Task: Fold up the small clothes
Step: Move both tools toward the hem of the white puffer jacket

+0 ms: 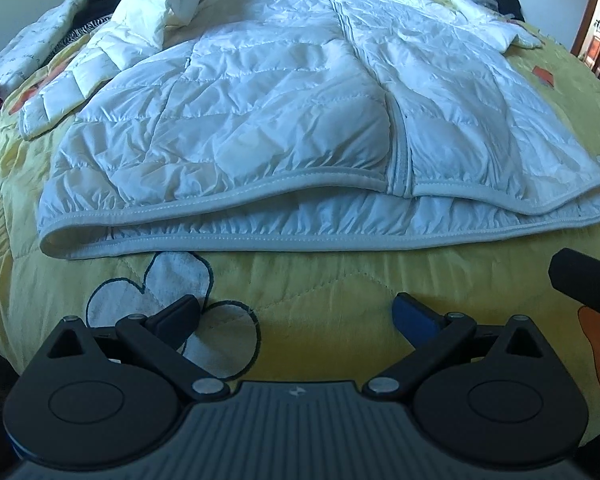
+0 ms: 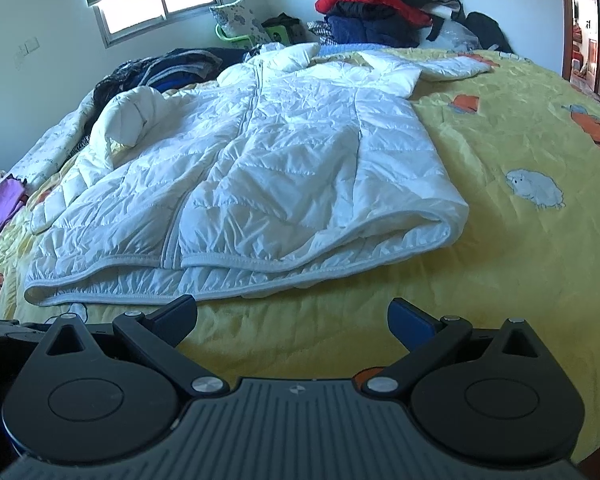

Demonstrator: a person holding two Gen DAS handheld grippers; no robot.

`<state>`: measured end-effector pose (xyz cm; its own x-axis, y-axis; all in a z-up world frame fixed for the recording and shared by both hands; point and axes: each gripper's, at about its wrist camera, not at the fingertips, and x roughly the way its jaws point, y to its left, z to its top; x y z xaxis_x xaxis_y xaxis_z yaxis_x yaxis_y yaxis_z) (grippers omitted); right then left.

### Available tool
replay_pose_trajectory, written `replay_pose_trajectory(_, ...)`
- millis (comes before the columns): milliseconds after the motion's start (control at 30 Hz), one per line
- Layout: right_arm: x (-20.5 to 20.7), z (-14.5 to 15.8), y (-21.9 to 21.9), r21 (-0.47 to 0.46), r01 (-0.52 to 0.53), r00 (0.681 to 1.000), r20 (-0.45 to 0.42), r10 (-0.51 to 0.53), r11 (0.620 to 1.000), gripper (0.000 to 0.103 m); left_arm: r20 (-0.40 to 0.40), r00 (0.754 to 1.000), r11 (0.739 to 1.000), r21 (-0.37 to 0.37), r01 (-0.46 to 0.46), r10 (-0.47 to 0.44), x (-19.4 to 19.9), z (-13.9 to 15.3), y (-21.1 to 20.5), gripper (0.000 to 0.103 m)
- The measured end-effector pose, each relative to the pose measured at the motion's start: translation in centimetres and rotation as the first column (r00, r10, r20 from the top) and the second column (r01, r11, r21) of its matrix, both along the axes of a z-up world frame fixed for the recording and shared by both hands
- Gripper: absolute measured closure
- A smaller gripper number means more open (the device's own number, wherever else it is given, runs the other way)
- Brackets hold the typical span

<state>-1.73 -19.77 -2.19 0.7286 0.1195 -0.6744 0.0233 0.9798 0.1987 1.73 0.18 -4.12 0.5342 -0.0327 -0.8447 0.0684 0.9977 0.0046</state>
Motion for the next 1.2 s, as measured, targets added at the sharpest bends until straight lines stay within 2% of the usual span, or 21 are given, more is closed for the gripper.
replay_pose_trajectory(267, 0.1, 0.3, 0.2, 0.000, -0.013, 1.000, 0.012, 0.013, 1.000, 0.000, -0.006, 1.000, 1.000, -0.002, 0.012, -0.012, 0.0, 0.1, 0.0, 0.000)
replay_pose_trajectory(500, 0.4, 0.2, 0.3, -0.006, -0.013, 1.000, 0.009, 0.014, 1.000, 0.000, 0.050, 0.999, 1.000, 0.023, 0.011, -0.012, -0.1, 1.1, 0.0, 0.000)
replay_pose_trajectory(1200, 1.8, 1.5, 0.4, -0.052, -0.045, 0.998, 0.037, 0.046, 0.998, 0.000, 0.054, 0.998, 0.999, 0.026, -0.030, 0.029, 2.0, 1.9, 1.4, 0.000)
